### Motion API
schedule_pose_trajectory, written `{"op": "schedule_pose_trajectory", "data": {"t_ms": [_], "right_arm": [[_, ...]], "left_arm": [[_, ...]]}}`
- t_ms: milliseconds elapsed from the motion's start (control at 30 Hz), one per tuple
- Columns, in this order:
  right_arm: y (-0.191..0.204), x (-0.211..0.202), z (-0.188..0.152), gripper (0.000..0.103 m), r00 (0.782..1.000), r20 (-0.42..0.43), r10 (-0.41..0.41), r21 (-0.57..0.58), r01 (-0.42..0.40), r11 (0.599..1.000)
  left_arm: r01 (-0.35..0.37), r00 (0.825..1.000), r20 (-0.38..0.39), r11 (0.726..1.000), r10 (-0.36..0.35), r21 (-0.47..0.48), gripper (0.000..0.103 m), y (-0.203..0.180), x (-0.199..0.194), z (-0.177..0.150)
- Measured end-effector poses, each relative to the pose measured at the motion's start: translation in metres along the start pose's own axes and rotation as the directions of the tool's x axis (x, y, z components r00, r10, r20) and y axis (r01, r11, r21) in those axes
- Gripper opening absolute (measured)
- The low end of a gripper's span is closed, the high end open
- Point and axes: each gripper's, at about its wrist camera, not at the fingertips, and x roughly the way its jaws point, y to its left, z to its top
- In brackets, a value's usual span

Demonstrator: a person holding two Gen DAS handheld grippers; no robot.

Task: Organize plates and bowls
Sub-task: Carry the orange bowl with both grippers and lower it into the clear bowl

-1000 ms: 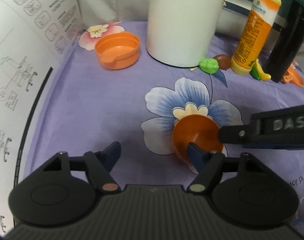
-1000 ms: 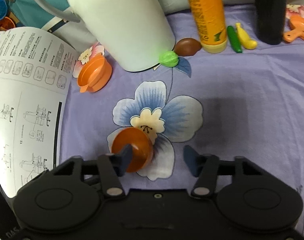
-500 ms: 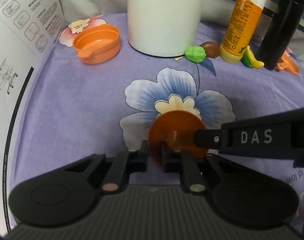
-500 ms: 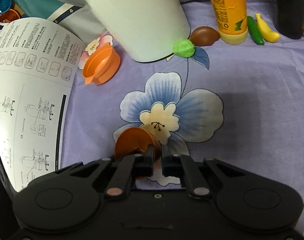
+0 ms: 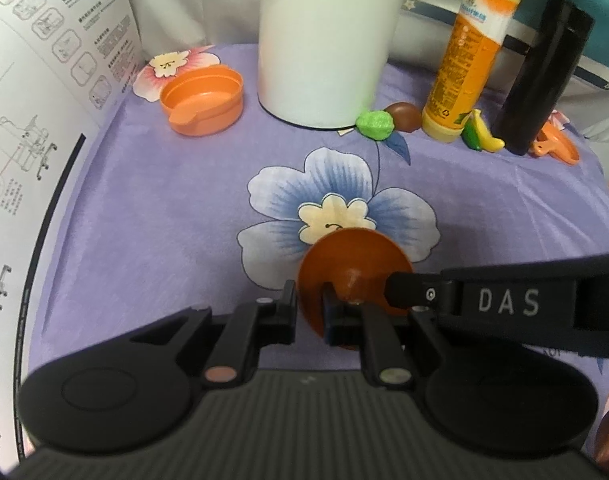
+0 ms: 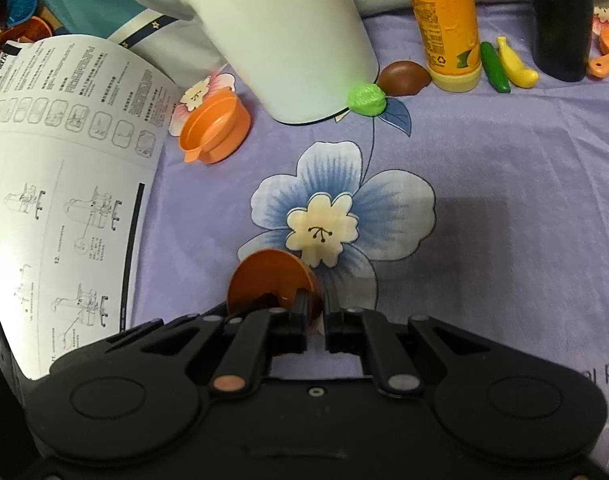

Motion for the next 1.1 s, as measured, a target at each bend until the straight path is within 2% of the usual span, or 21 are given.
{"op": "schedule_pose_trajectory", "data": {"t_ms": [467, 767, 1100], "right_arm": [[-0.005, -0.07, -0.034, 0.009, 0.998, 0.065, 0.027, 0.002, -0.027, 1.0], [-0.026, -0.118, -0.066, 0.01, 0.993, 0.112, 0.036, 0.021, -0.039, 0.999], [-0.057, -0.162, -0.105, 0.011, 0.987, 0.153, 0.041, 0.054, -0.05, 0.997]], "left_arm": [[0.032, 0.998, 0.044, 0.999, -0.033, 0.014, 0.012, -0.024, -0.063, -0.022], [0.058, 0.996, 0.066, 0.996, -0.062, 0.072, 0.012, -0.057, -0.102, -0.047], [0.096, 0.993, 0.061, 0.988, -0.104, 0.122, 0.012, -0.088, -0.127, -0.072]]}}
